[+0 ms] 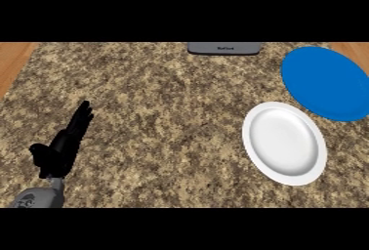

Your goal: Pick the pear from the plate and place it in the plate

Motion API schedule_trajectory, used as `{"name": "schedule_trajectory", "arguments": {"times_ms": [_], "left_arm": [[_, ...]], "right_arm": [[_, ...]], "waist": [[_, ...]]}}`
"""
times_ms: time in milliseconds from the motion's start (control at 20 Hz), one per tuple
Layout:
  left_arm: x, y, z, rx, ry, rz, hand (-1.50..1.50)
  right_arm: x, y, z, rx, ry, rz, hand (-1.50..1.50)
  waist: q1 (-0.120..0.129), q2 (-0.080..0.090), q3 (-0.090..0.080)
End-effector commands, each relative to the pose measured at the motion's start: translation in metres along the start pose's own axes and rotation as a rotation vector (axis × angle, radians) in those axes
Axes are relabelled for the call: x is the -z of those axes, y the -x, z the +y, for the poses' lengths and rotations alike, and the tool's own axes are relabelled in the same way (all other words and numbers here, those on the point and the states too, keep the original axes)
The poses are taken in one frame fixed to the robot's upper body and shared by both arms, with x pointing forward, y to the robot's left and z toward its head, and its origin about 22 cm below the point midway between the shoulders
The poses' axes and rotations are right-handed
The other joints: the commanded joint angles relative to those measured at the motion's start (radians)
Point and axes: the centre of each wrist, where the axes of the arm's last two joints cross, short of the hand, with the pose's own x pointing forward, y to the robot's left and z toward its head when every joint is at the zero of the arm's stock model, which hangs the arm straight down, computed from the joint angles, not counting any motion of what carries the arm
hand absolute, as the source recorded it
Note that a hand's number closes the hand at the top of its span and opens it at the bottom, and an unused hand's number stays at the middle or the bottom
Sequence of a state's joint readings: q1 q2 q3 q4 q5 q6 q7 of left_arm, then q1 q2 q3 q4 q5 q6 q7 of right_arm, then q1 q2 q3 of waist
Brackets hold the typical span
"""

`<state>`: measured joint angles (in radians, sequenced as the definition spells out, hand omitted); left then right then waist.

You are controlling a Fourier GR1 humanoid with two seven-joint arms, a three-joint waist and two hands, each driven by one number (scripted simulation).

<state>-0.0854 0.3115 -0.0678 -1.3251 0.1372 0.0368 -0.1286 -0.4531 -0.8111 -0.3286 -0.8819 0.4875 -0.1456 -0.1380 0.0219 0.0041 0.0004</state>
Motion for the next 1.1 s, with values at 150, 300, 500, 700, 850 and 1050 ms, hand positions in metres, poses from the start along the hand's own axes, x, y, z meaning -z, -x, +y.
{"name": "schedule_trajectory", "arguments": {"times_ms": [150,300,500,700,850,1050], "left_arm": [[-0.015,-0.005,0.007,0.004,-0.015,-0.017,0.0],[0.003,0.008,-0.016,0.003,0.022,-0.014,0.0],[0.003,0.004,-0.018,0.003,0.026,-0.021,0.0],[0.005,0.004,0.007,-0.008,0.018,-0.02,0.0],[0.015,-0.003,-0.007,0.003,0.027,-0.039,0.0],[0.006,-0.008,-0.015,-0.011,0.027,-0.049,0.0]], "right_arm": [[0.028,-0.035,0.04,0.04,-0.064,-0.038,1.5],[0.032,-0.068,0.081,0.039,-0.076,-0.031,1.5],[0.034,-0.053,0.09,0.054,-0.078,-0.002,1.5],[0.037,-0.072,0.101,0.247,0.024,0.142,1.5],[0.031,-0.068,0.117,0.186,0.033,0.205,-1.5],[0.042,-0.075,0.104,0.239,-0.03,0.246,-1.5]], "waist": [[0.005,0.0,0.001],[0.007,0.005,0.0],[0.021,0.012,0.002],[0.018,0.012,0.002],[0.042,0.025,0.004],[0.041,0.018,0.003]]}}
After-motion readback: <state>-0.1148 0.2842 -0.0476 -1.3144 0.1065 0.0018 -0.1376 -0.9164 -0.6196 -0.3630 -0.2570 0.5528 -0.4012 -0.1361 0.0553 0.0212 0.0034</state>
